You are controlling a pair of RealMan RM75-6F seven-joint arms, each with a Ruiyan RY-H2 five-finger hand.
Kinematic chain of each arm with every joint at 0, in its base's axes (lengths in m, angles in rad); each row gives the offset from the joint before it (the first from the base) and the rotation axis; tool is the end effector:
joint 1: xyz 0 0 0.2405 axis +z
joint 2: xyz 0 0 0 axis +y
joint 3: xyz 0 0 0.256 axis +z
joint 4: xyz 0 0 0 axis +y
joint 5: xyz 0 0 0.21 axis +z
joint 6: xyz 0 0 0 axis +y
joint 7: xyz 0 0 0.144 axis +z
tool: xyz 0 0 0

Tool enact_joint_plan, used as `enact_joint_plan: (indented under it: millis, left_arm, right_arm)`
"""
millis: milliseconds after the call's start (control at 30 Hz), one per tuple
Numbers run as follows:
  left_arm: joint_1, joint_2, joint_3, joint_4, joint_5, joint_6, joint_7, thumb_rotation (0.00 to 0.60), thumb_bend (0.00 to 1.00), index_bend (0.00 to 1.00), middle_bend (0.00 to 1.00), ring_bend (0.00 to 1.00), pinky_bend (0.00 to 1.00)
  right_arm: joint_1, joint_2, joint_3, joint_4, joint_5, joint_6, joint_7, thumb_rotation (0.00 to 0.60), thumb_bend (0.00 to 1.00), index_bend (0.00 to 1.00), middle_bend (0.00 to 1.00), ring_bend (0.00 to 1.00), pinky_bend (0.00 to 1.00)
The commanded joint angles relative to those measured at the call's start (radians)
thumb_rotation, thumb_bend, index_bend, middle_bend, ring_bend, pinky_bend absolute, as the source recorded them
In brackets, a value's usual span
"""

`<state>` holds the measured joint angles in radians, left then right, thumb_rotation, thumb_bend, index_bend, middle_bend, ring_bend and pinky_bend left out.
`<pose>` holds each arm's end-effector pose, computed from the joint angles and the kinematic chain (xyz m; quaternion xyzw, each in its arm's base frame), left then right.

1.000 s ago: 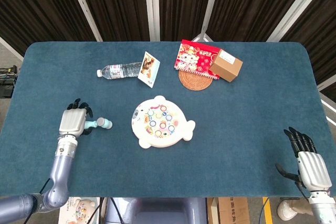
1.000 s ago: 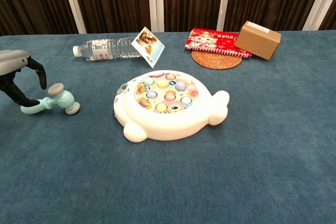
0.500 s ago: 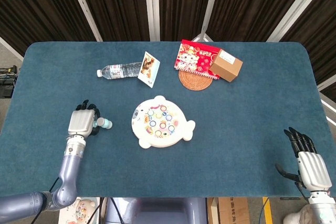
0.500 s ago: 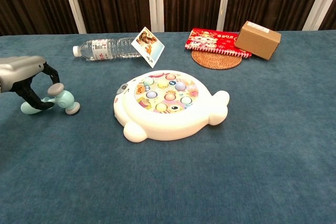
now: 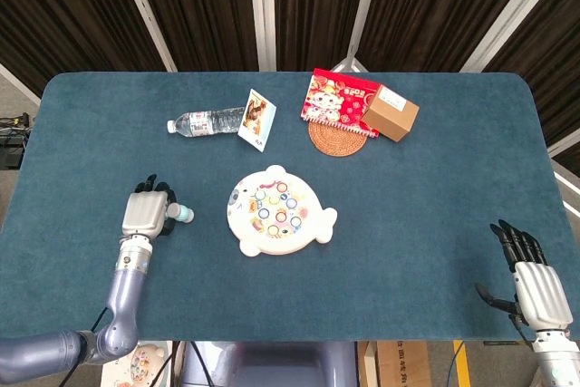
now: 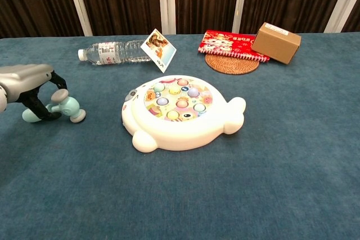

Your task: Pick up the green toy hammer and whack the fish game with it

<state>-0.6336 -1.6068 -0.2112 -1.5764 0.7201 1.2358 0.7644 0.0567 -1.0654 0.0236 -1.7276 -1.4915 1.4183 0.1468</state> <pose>-0.1967 0.3204 -0.0056 -0.6523 -0.4296 -0.2516 0.5715 -0.3033 -0.1647 0.1534 0.5593 -0.4848 0.4101 0.5329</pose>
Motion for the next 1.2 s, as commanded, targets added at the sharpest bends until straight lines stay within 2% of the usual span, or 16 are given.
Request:
enact_joint_plan:
  millis: [33, 433, 667, 900, 1200]
  left_arm:
    - [0.0, -0.001, 0.001, 0.002, -0.002, 0.0, -0.001, 0.6, 0.47, 0.48, 0.23, 0.06, 0.16]
    - [-0.005, -0.007, 0.001, 0.016, -0.007, 0.001, -0.007, 0.6, 0.48, 0.49, 0.24, 0.08, 0.17]
    - [-0.007, -0.012, 0.003, 0.025, -0.01, 0.0, -0.008, 0.6, 0.52, 0.49, 0.25, 0.09, 0.19]
    - [-0.009, -0.019, 0.003, 0.037, -0.007, 0.006, -0.012, 0.6, 0.59, 0.52, 0.29, 0.17, 0.3]
    - [-0.007, -0.028, 0.003, 0.049, 0.01, 0.015, -0.028, 0.6, 0.62, 0.55, 0.37, 0.27, 0.42]
  right_arm:
    - [0.0, 0.0, 0.0, 0.0, 0.0, 0.0, -0.001, 0.6, 0.26, 0.0, 0.0, 0.0, 0.0]
    - [0.0, 0.0, 0.002, 0.0, 0.005, -0.001, -0.002, 0.6, 0.26, 0.0, 0.0, 0.0, 0.0]
    - [-0.001, 0.0, 0.003, -0.001, 0.007, -0.001, -0.002, 0.6, 0.26, 0.0, 0.0, 0.0, 0.0]
    - [0.0, 0.0, 0.004, -0.002, 0.013, -0.004, -0.001, 0.6, 0.26, 0.0, 0.0, 0.0, 0.0]
    - [-0.001, 0.001, 0.005, -0.003, 0.015, -0.004, -0.003, 0.6, 0.26, 0.0, 0.0, 0.0, 0.0]
